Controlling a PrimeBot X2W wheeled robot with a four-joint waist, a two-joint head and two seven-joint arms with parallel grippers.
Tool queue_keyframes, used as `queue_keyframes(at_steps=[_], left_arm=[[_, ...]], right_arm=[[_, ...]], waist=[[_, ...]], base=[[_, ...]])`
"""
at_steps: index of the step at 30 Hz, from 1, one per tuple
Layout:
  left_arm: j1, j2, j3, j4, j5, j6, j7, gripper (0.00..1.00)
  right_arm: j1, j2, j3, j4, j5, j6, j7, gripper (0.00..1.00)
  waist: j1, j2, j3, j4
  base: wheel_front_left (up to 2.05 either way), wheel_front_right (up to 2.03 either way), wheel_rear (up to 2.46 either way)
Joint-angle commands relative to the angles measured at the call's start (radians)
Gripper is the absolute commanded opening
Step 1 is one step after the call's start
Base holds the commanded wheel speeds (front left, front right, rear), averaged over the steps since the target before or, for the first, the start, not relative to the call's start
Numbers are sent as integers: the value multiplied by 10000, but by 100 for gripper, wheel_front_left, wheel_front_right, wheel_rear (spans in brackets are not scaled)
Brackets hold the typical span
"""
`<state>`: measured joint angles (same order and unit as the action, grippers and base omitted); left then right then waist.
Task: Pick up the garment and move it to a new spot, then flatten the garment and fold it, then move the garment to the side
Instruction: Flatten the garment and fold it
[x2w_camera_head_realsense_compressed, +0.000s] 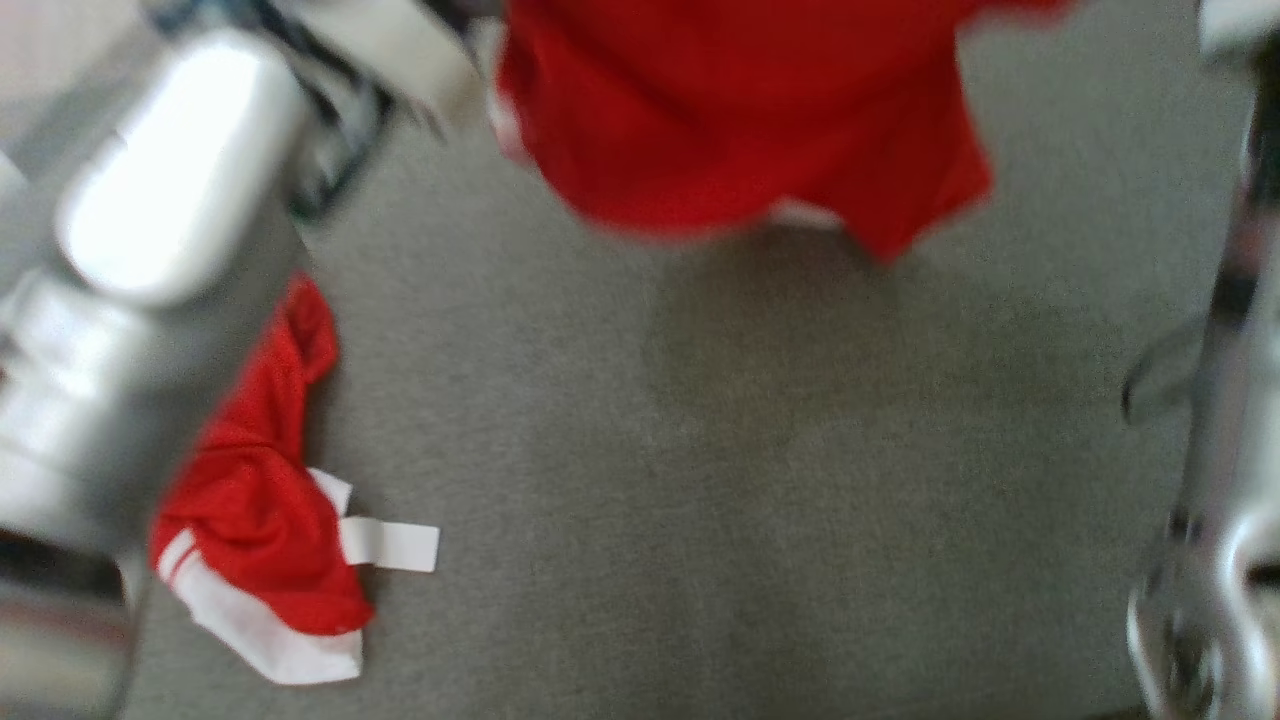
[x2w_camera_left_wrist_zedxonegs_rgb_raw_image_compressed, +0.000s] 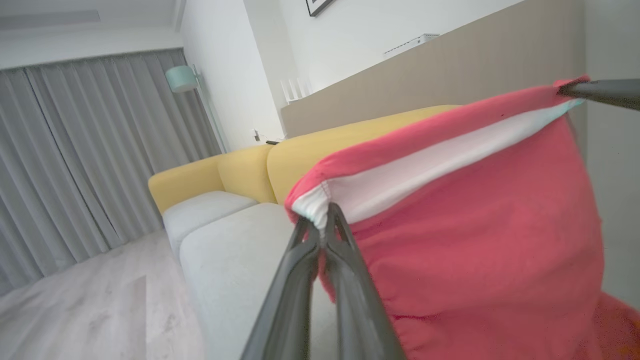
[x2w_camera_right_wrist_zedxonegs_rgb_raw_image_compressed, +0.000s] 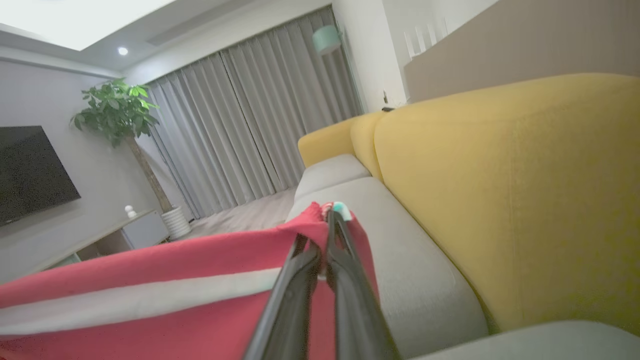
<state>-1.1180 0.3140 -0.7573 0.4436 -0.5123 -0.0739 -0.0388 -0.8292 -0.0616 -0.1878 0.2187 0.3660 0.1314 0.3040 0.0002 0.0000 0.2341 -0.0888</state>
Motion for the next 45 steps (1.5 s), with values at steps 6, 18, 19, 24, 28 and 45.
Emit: queue_keyframes(at_steps=[6, 18, 19, 24, 28, 45], left_arm=[[-3011, 241, 924, 1611, 563, 100, -780, 0], [-2958, -611, 465, 3819, 502, -475, -2188, 0], [-2586, -664, 338, 3823, 423, -505, -2200, 0], [-464, -811, -715, 3426, -94, -560, -2221, 0], [942, -529, -1819, 2721, -733, -564, -2205, 0], [4074, -225, -3897, 613, -1074, -20, -1780, 0]], right_arm=[[-3830, 111, 226, 2630, -479, -7, -2101, 0], [-4513, -32, 1119, 7365, -789, -7, -4308, 0], [-4317, -118, 1233, 7631, -823, -7, -4220, 0], [-3066, -802, 2222, 8736, -635, -7, -2872, 0], [-2057, -1487, 3048, 8956, -87, -7, -1624, 0], [1909, -4123, 5056, 6047, 2877, -7, 1501, 0]], waist=[[-2, 0, 1727, -871], [-2, 0, 1979, -912], [-2, 0, 1919, -873], [-2, 0, 1507, -569], [-2, 0, 1091, -398], [-2, 0, -1124, -465]], base=[[0, 0, 0], [0, 0, 0], [0, 0, 0], [0, 0, 0], [0, 0, 0], [0, 0, 0]])
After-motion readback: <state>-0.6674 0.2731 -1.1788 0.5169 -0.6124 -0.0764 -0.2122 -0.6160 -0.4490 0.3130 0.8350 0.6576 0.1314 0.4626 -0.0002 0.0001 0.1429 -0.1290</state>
